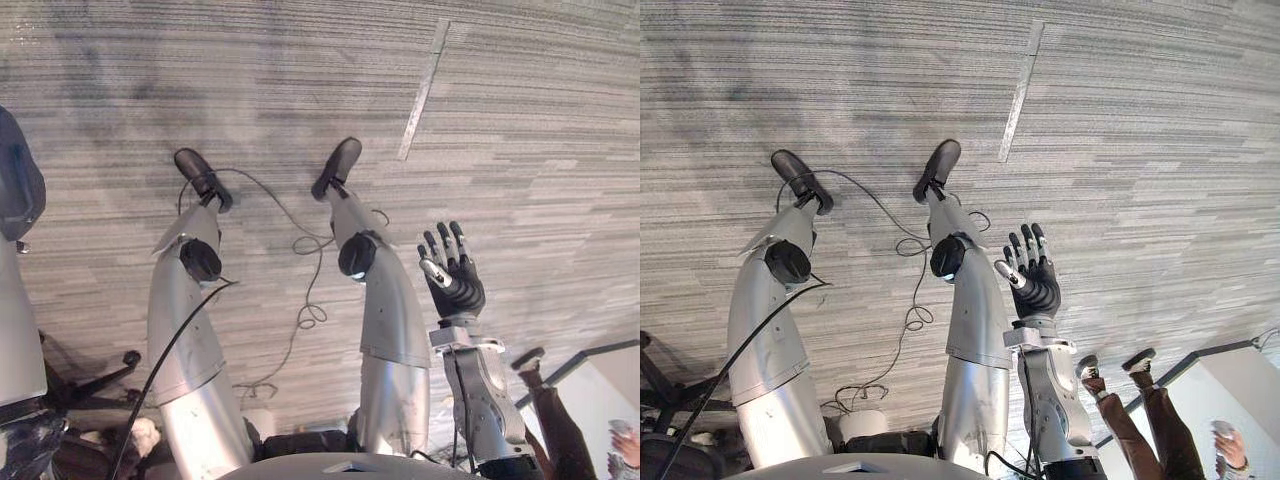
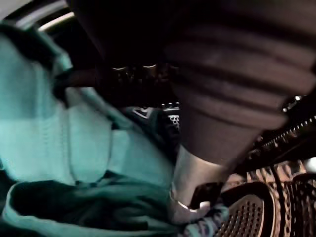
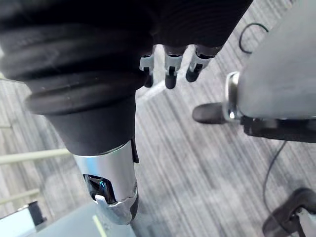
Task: Pick up the laundry basket with both hands and put the clothes into the washing machine.
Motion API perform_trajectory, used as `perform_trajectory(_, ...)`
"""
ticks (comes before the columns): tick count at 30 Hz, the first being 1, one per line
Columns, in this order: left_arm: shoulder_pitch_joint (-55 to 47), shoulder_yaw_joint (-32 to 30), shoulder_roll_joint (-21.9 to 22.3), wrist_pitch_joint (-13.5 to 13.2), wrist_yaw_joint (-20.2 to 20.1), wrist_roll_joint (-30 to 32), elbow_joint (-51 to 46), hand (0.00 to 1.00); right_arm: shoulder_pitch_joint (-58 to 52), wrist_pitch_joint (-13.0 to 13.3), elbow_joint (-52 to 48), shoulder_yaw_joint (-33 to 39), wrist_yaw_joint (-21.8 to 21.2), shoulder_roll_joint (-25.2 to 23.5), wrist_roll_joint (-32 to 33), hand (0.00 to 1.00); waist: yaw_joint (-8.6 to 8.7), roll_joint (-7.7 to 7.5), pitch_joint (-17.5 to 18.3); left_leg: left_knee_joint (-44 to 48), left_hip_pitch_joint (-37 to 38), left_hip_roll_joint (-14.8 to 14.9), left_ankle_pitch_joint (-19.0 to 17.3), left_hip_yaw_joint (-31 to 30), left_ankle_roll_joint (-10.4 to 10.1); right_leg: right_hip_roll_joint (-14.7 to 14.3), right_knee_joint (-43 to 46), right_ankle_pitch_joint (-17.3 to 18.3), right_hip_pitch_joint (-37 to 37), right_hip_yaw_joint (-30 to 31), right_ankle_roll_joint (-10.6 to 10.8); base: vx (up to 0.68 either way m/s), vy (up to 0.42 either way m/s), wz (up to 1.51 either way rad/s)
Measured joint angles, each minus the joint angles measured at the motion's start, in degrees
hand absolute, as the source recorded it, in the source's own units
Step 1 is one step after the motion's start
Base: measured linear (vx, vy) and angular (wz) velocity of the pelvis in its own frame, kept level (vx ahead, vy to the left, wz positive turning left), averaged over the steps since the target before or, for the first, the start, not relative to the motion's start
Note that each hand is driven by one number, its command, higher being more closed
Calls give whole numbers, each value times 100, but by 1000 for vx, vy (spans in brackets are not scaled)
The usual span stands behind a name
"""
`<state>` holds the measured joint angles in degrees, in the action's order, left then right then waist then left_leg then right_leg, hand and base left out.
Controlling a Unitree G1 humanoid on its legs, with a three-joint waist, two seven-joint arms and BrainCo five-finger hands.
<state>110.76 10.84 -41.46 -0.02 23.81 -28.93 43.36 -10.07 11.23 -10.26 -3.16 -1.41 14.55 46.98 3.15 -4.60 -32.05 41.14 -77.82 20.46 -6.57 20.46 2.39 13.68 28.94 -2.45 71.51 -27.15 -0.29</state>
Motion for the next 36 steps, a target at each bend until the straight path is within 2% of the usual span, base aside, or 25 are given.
perform_trajectory(2, -159, 323, 57, 169, 263, 1898, -231, 0, -4, 17, -12, -6, -212, -2, 46, 0, 31, 0, 0, -12, 27, -3, 3, 25, 5, -11, -76, -73, -37, 18, 17, -54, -11, -4)
perform_trajectory(3, -238, 411, 62, 190, 279, 2325, -313, 0, -5, 38, -14, -6, -244, -2, 51, 0, 33, 0, 0, -33, 40, -2, 6, 37, 10, -21, -110, -97, -51, 25, 17, -53, -12, -10)
perform_trajectory(4, -396, 570, 75, 283, 230, 3469, -409, 0, -6, 121, -10, -3, -333, -2, 75, 0, 35, 0, 0, -45, 70, 6, 14, 63, 22, -56, -202, -156, -84, 45, 13, -43, -11, -10)
perform_trajectory(5, -468, 604, 83, 322, 190, 3848, -443, 0, -6, 155, -18, -3, -362, -2, 101, 0, 38, 0, 0, -55, 82, 16, 15, 76, 25, -75, -244, -183, -95, 57, 16, -65, -20, -14)
perform_trajectory(6, -539, 725, 91, 471, 47, 4626, -434, 0, -6, 231, -18, 1, -413, -3, 118, 0, 43, 0, 0, -108, 96, 29, 22, 94, 25, -112, -340, -242, -120, 66, 20, -64, -22, -12)
perform_trajectory(7, -540, 802, 112, 575, -124, 5064, -427, 0, -7, 252, -21, 6, -470, -2, 190, 0, 54, 0, 0, -155, 101, 29, 50, 117, 34, -141, -439, -302, -134, 65, 15, -63, -22, -11)
perform_trajectory(9, -539, 839, 126, 628, -339, 5311, -383, 0, -7, 248, -21, 9, -500, -3, 322, 0, 52, 1, 0, -177, 99, 35, 63, 135, 38, -168, -510, -352, -136, 77, 16, -44, -17, -7)
perform_trajectory(12, -486, 829, 186, 627, -556, 4986, -188, 0, -7, 216, -20, 22, -587, -5, 469, 0, 20, 1, 1, -233, 94, 29, 104, 141, 35, -197, -600, -404, -142, 76, 21, -46, -24, -2)
perform_trajectory(14, -485, 717, 199, 508, -754, 3617, -152, 0, -7, 97, -4, 124, -588, -28, 477, 0, -28, 2, 1, -244, 89, 6, 135, 121, 32, -189, -601, -404, -143, 52, 21, -40, -27, 5)
perform_trajectory(15, -485, 699, 198, 495, -776, 3491, -152, 0, -7, 90, 1, 133, -587, -37, 477, 0, -32, 2, 1, -247, 87, 1, 140, 116, 30, -188, -601, -404, -144, 47, 21, -33, -24, 7)
perform_trajectory(17, -486, 463, 207, 377, -808, 2691, -101, 0, -8, -3, 26, 137, -588, -51, 431, 0, -56, 3, 1, -334, 82, -60, 220, 75, 28, -159, -601, -403, -147, -3, 20, -34, -25, 14)
perform_trajectory(21, -486, 256, 205, 377, -790, 2449, -27, 0, -7, -44, 183, 90, -594, -49, 428, 0, -128, 4, 1, -408, 89, -105, 299, 55, 41, -133, -594, -404, -155, -34, 16, -39, -30, 12)
perform_trajectory(26, -764, -241, 220, 358, -776, 2469, 3, 0, -36, -155, 248, -131, -624, -47, 406, 0, -83, 5, 1, -334, 197, -103, 304, 72, 53, -99, -535, -432, -251, -10, -19, -55, -28, 2)
perform_trajectory(29, -1888, -882, 232, 304, -732, 2541, -267, 0, -128, -141, 286, -177, -699, -55, 206, 0, -47, 11, 5, -351, 501, -79, 304, 117, 53, -111, -523, -433, -497, 37, -21, -53, -42, 3)
perform_trajectory(32, -3856, -1507, 292, 127, -632, 2580, -1269, 0, -372, -96, 271, -247, -725, -67, 1, 0, -44, 58, 11, -445, 870, -65, 309, 177, 19, -124, -527, -417, -785, 95, -26, -52, -53, 3)
perform_trajectory(34, -4864, -1572, 381, 32, -643, 2579, -2005, 0, -489, -96, 231, -251, -724, -103, -57, 0, -70, 80, 2, -422, 1026, -49, 285, 193, -21, -117, -465, -353, -899, 119, -47, -49, -54, 3)
perform_trajectory(35, -5937, -1579, 587, -151, -693, 2576, -2756, 0, -610, -89, 193, -245, -725, -183, -238, 0, -105, 90, 1, -419, 1244, -32, 238, 210, -90, -116, -404, -255, -1062, 157, -19, -36, -43, 2)
perform_trajectory(36, -6156, -1579, 651, -181, -703, 2574, -2897, 0, -630, -88, 194, -248, -725, -204, -247, 0, -117, 90, 1, -418, 1299, -23, 229, 215, -102, -119, -390, -243, -1107, 162, -23, -42, -60, 2)
